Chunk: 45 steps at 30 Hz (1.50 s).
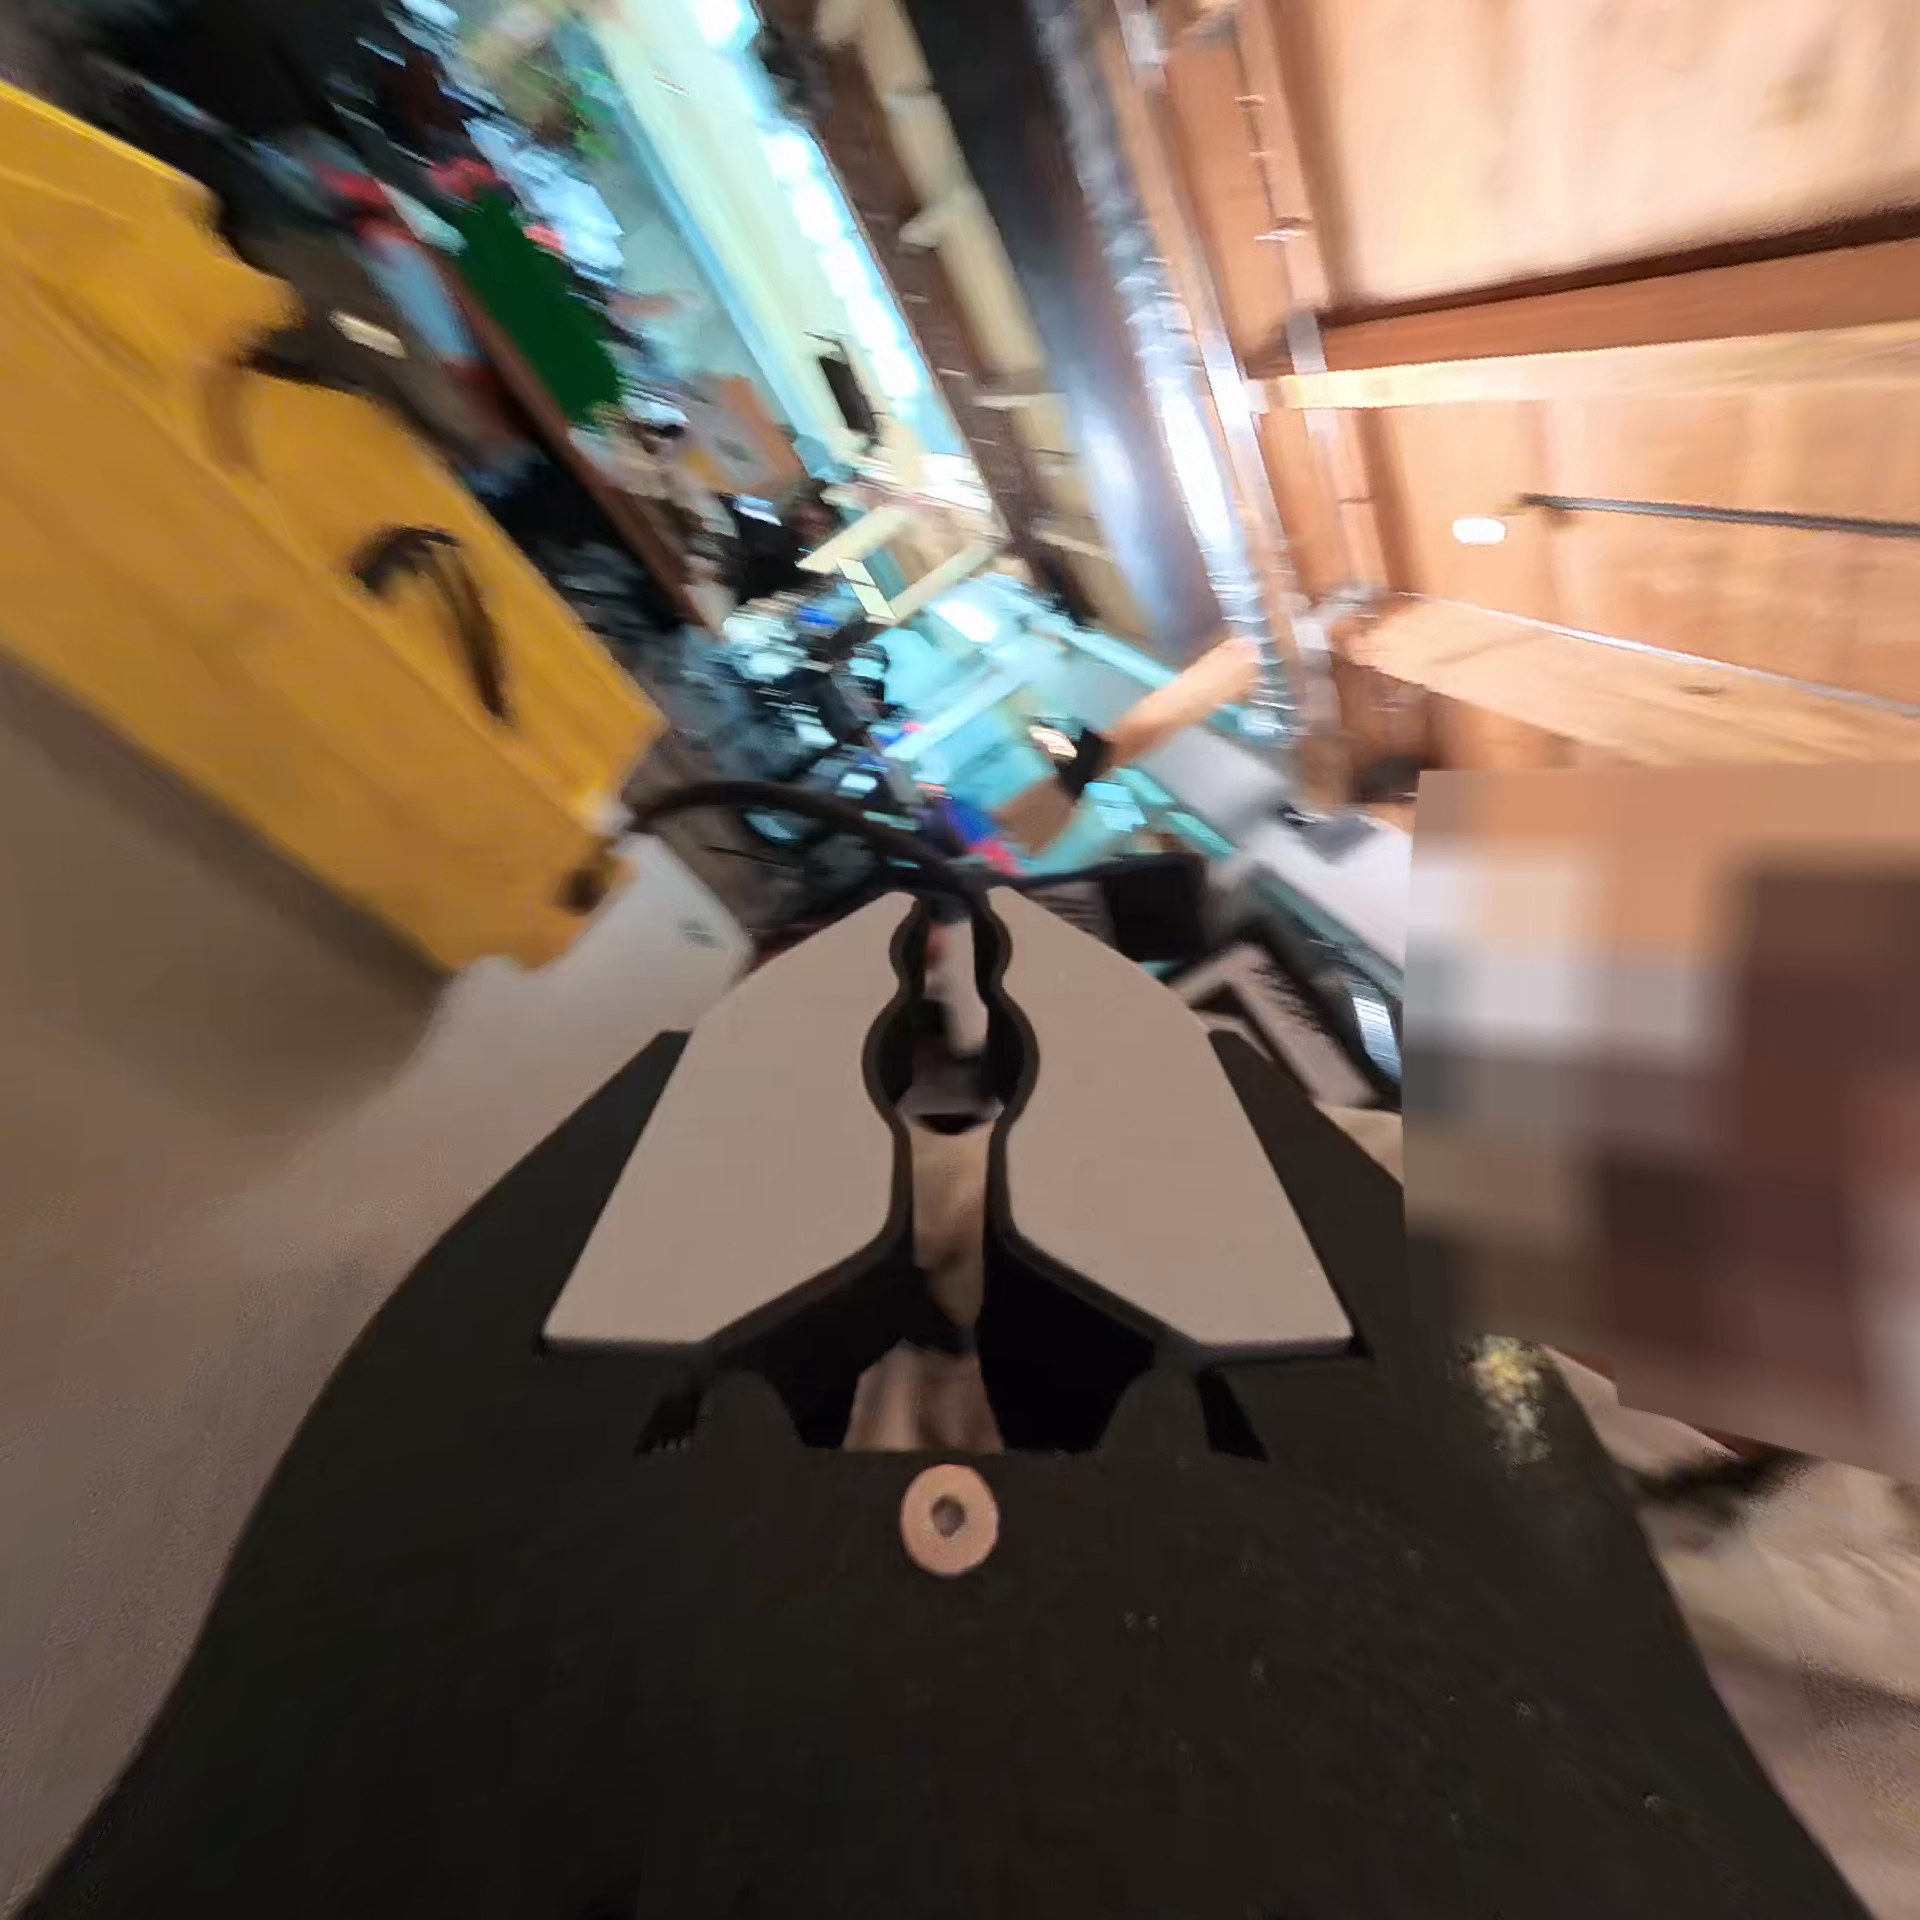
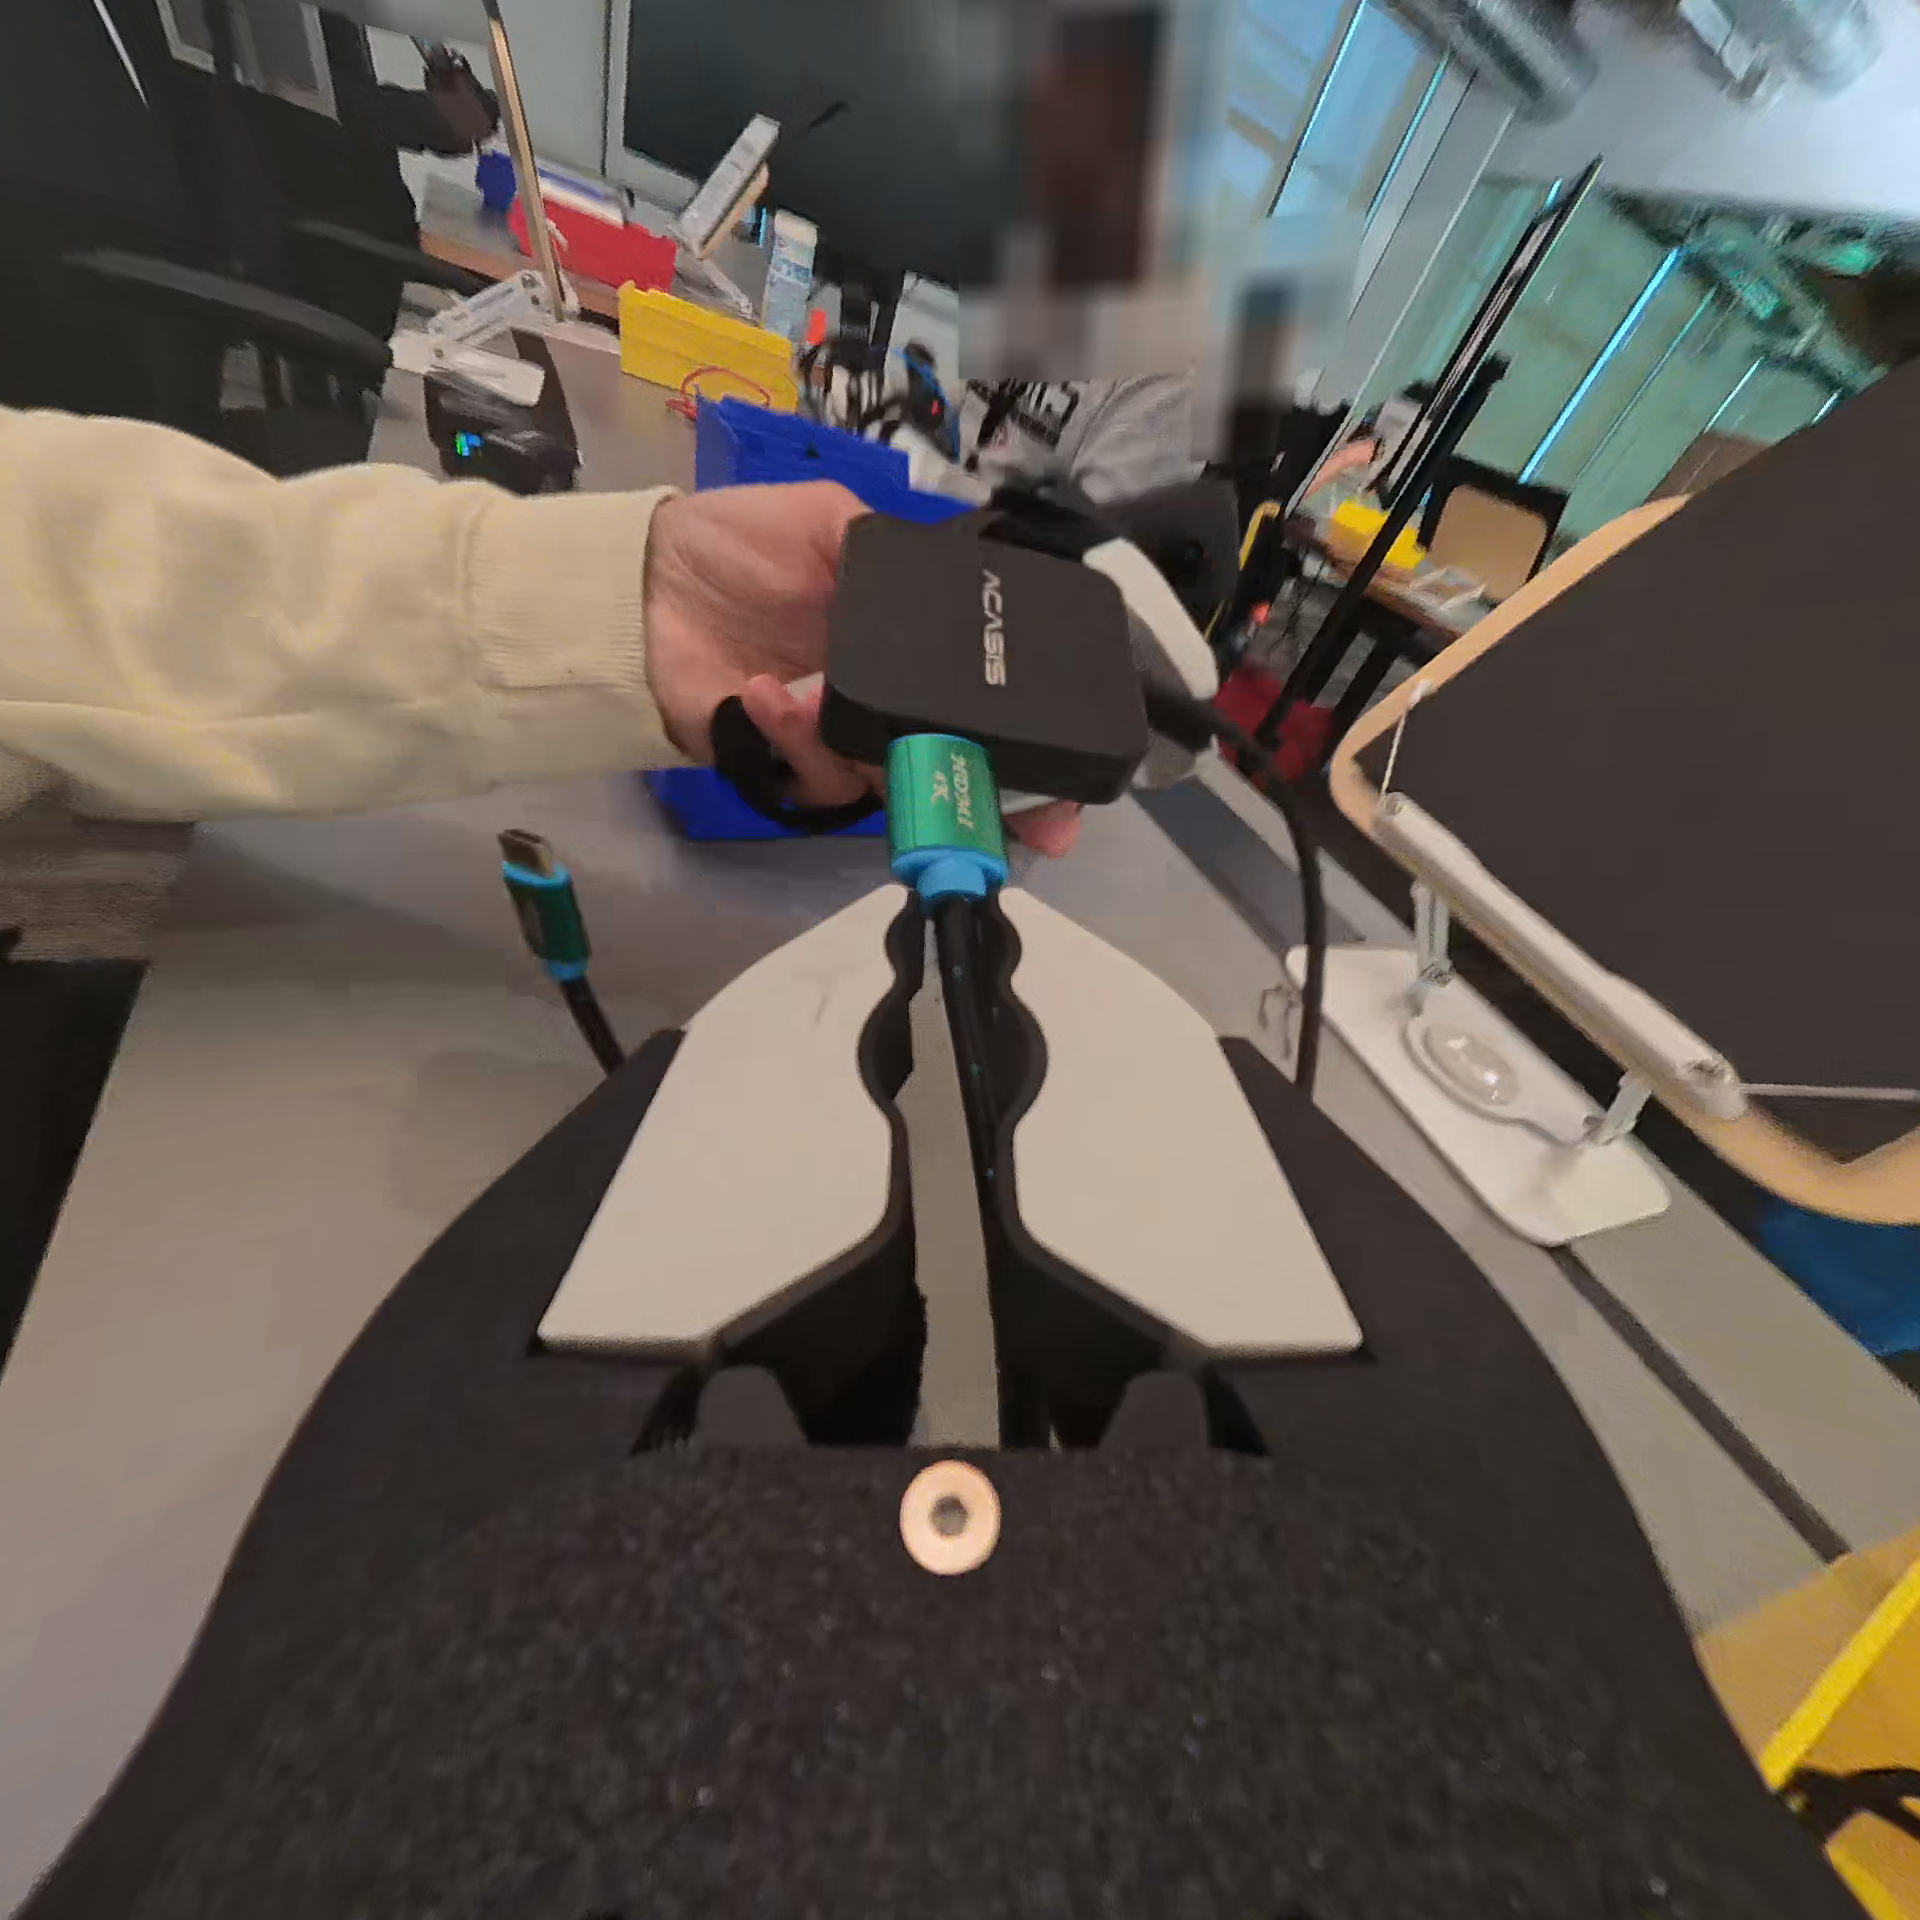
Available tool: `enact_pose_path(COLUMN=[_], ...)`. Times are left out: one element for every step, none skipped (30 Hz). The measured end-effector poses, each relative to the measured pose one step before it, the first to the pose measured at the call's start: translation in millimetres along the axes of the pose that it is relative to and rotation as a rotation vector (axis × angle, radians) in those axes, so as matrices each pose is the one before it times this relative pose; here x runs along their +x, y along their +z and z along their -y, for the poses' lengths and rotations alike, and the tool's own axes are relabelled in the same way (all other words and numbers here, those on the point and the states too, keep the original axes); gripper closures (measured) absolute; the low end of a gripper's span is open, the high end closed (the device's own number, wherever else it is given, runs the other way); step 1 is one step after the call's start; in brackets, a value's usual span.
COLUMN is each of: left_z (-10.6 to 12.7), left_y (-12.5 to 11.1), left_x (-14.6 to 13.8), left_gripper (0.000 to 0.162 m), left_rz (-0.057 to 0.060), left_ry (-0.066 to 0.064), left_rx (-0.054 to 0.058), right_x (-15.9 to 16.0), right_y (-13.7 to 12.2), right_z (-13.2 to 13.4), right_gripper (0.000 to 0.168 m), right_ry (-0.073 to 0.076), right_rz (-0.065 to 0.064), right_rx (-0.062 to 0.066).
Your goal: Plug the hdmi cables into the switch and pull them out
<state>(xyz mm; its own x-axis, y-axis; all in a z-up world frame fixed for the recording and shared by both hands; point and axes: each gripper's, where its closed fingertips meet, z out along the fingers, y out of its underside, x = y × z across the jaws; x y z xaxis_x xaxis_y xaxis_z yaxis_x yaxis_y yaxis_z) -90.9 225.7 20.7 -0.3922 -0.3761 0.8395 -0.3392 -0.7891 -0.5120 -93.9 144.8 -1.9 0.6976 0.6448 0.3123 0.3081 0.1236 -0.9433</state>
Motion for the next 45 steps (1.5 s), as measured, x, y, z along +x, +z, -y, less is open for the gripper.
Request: enact_pose_path(left_z=[6.16,6.17,7.21,8.33,7.96,7.22,6.08,3.28,0.51,-0.78,-0.27,1.35,2.33,1.48,-0.68,-2.14,-1.07,0.06,0.66,1.53,2.33,3.45,3.98,2.53,0.42,-0.78,-1.3,-2.22,-2.44,-1.59,-1.45,-1.16,-0.89,-0.74,-0.46,-0.33,-0.47,-1.08,-2.35,-3.41,-4.29,-4.76,-4.19,-2.28,-0.2], left_y=[-11.75,-11.16,-10.95,-11.13,-11.38,-10.91,-9.86,-8.34,-6.94,-5.55,-4.21,-2.71,-1.23,-0.47,0.48,1.85,2.93,3.63,3.72,3.52,2.83,2.53,2.82,3.04,3.03,2.62,2.64,2.7,2.38,1.5,0.32,-0.58,-0.41,-0.31,-0.26,-0.23,-0.18,0.2,0.56,0.88,1.02,1.03,0.63,-0.04,-0.58], left_x=[-11.77,-6.7,-3.94,-2.68,-1.75,-0.15,2.05,2.94,2.79,2.37,3.88,6.73,9.59,12.52,14.28,15.49,15.6,13.78,10.22,6.33,4.5,5.09,6.44,5.05,1.45,-0.2,1.14,1.61,0.93,1.62,-0.33,-0.88,1.66,0.87,-0.06,-0.31,0.07,0.63,0.81,0.28,0.78,1.23,0.95,0.85,1.07], left_gripper=[0.155,0.154,0.153,0.15,0.148,0.15,0.156,0.157,0.157,0.156,0.151,0.139,0.123,0.107,0.103,0.107,0.109,0.111,0.112,0.112,0.113,0.119,0.121,0.12,0.119,0.116,0.116,0.117,0.117,0.12,0.132,0.148,0.149,0.149,0.149,0.149,0.149,0.149,0.149,0.149,0.149,0.149,0.149,0.149,0.149], left_rz=[0.0865,0.0532,0.0445,0.0539,0.0673,0.074,0.0762,0.0821,0.0864,0.0848,0.0693,0.051,0.034,0.0153,0.0051,-0.0011,-0.0015,0.0096,0.0314,0.0528,0.0537,0.0311,0.0043,-0.0003,0.0147,0.0206,0.0086,0.0025,0.0072,0.0041,0.0192,0.023,0.004,0.0091,0.0157,0.0148,0.0075,-0.0033,-0.0083,-0.0043,-0.0052,-0.0062,-0.0007,0.0019,0.0015], left_ry=[0.0336,0.0279,0.0221,0.0301,0.052,0.0777,0.0959,0.1163,0.1346,0.1395,0.139,0.1266,0.118,0.1127,0.0831,0.0597,0.063,0.0833,0.1022,0.1109,0.1077,0.0844,0.0526,0.035,0.0385,0.0517,0.0536,0.0429,0.0285,0.0195,0.0214,0.0305,0.0354,0.03,0.0208,0.01,-0.0004,-0.0076,-0.0094,-0.0068,-0.0009,0.0035,0.0054,0.0048,0.0023], left_rx=[0.0274,0.0269,0.0286,0.0271,0.0211,0.0167,0.0089,-0.0108,-0.0262,-0.0231,-0.0022,0.0288,0.0458,0.0303,-0.0041,-0.0255,-0.025,-0.0205,-0.0208,-0.0194,-0.0169,-0.0124,-0.0068,-0.0097,-0.0171,-0.0178,-0.0142,-0.0175,-0.0185,-0.0105,-0.0076,-0.0088,-0.0105,-0.0119,-0.0076,-0.0045,-0.0062,-0.0088,-0.0141,-0.018,-0.0195,-0.0213,-0.0156,-0.003,0.0073], right_x=[-0.44,0.56,0.8,0.92,1.72,2.11,1.79,1.58,1.29,0.53,0.23,0.51,0.46,0.55,0.49,0.84,0.49,0.4,0.17,-0.11,0.51,0.68,-0.73,-2.22,-2.37,-3.14,-3.42,-2.57,-2.58,-3.56,-3.27,-1.82,-0.93,-0.63,-0.51,-0.7,-0.94,-1.9,-2.36,-1.5,-1.22,0.36,2.02,2.17,2.55], right_y=[-0.34,-0.03,0.77,1.73,1.82,1.7,1.88,1.68,1.38,1.0,0.85,0.63,0.66,0.79,0.85,0.76,0.61,0.41,0.17,-0.07,-0.11,-0.11,-0.17,-0.32,-0.82,-1.0,-0.87,-0.78,-0.73,-0.59,-0.37,0.37,0.75,1.02,0.88,0.24,-0.19,-0.42,-0.5,-1.47,-2.84,-4.33,-4.95,-4.42,-2.24], right_z=[-3.36,-3.86,-4.53,-5.34,-4.78,-3.01,-2.24,-1.93,-1.24,-0.64,-0.4,-0.43,-0.13,0.27,0.06,-0.26,-0.24,-0.15,0.31,0.29,0.12,-0.26,-0.27,0.31,0.9,1.74,1.89,1.56,1.56,1.83,1.34,-1.24,-1.02,-2.04,-1.04,-0.41,0.17,1.08,0.53,2.94,4.47,5.14,5.24,4.21,1.68], right_gripper=[0.158,0.158,0.158,0.158,0.158,0.158,0.158,0.158,0.158,0.158,0.158,0.158,0.158,0.158,0.158,0.158,0.158,0.158,0.158,0.158,0.158,0.158,0.158,0.158,0.158,0.158,0.158,0.158,0.158,0.158,0.158,0.158,0.158,0.158,0.158,0.158,0.157,0.155,0.15,0.143,0.136,0.131,0.127,0.127,0.127], right_ry=[0.0127,0.016,0.0153,0.0118,0.0067,0.0023,0.0022,0.0057,0.0058,0.0028,-0.0008,0.0009,0.0022,0.0052,0.0098,0.0122,0.0117,0.0101,0.0086,0.0067,0.0072,0.0082,0.0072,0.0083,0.0133,0.0082,0.0022,0.0071,0.0102,0.0055,0.0058,0.0024,-0.0019,-0.01,-0.0038,0.0031,0.0058,0.0084,0.0089,0.0046,0.0001,-0.0039,-0.0105,-0.0147,-0.0123], right_rz=[0.0047,-0.0061,-0.0058,-0.0064,-0.0132,-0.0184,-0.0154,-0.0121,-0.0092,-0.0039,-0.0014,-0.0035,-0.0024,-0.0024,-0.002,-0.004,-0.0043,-0.0058,-0.0062,-0.0059,-0.0107,-0.0121,-0.0018,0.0077,0.0084,0.0122,0.0146,0.009,0.0099,0.0183,0.0167,0.0081,0.0,-0.002,-0.0002,0.0023,0.0052,0.0114,0.013,0.0044,-0.0003,-0.0107,-0.0194,-0.0138,-0.008], right_rx=[-0.0336,-0.0376,-0.0424,-0.0482,-0.0428,-0.0279,-0.0195,-0.0171,-0.0114,-0.0074,-0.0062,-0.0076,-0.0054,-0.0022,-0.0058,-0.0093,-0.0099,-0.0081,-0.0046,-0.0035,-0.0062,-0.0099,-0.0101,-0.0074,-0.004,0.0021,0.0037,-0.0015,-0.0012,0.0019,0.0007,-0.0161,-0.008,-0.0105,-0.0015,0.0025,0.0031,0.0068,0.001,0.0172,0.03,0.0333,0.0355,0.0289,0.0099])
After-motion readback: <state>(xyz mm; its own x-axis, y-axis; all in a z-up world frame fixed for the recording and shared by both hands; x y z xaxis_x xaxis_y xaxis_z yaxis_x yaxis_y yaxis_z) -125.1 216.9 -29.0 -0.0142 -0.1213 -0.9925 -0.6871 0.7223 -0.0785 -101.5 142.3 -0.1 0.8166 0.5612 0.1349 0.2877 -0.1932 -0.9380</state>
